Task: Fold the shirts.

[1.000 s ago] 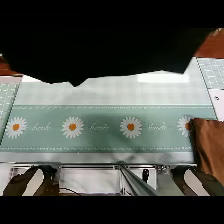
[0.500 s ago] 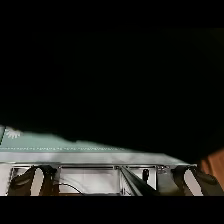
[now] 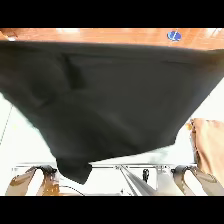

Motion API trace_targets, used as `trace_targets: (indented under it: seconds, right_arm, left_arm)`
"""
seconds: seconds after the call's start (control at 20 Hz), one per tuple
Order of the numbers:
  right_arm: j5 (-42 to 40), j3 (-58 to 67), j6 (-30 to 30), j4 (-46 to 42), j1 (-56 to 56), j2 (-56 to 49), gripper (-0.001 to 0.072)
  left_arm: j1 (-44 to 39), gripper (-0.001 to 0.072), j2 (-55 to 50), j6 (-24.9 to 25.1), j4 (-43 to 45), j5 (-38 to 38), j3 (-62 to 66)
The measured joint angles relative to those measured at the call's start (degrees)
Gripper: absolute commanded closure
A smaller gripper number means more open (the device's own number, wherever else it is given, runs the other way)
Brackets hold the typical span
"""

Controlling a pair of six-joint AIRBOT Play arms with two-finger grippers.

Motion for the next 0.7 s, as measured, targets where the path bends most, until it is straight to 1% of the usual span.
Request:
trace_targets:
  seconds: [0.1,0.2,0.3,0.4,0.5,0.7]
  right_arm:
    - [-4.13,-2.69,-1.64,1.16,2.62,-6.82,0.0689]
    - [-10.12,-3.78,-2.86,2.27,5.6,-14.75,0.0689]
    - [-16.24,-2.82,-3.28,3.04,7.54,-23.85,0.0689]
    - [-20.11,0.15,-2.91,3.54,8.41,-32.63,0.0689]
    - [-22.21,4.74,-2.4,4.11,8.94,-41.33,0.0689]
    - [-22.86,14.4,-1.18,4.66,9.27,-54.97,0.0689]
  left_arm:
    - [-3.48,0.0684,-7.54,1.16,-2.25,3.69,-1.99]
    - [-7.98,0.0684,-15.41,1.75,-3.43,10.12,-2.97]
    - [-12.17,0.0684,-23.08,2.1,-4.55,18.25,-2.75]
    - [-15.04,0.0684,-30.58,2.34,-5.03,23.47,-1.07]
    - [-16.65,0.0684,-37.57,1.9,-5.18,26.21,1.36]
    - [-17.97,0.0683,-47.06,-0.28,-5.53,27.3,5.05]
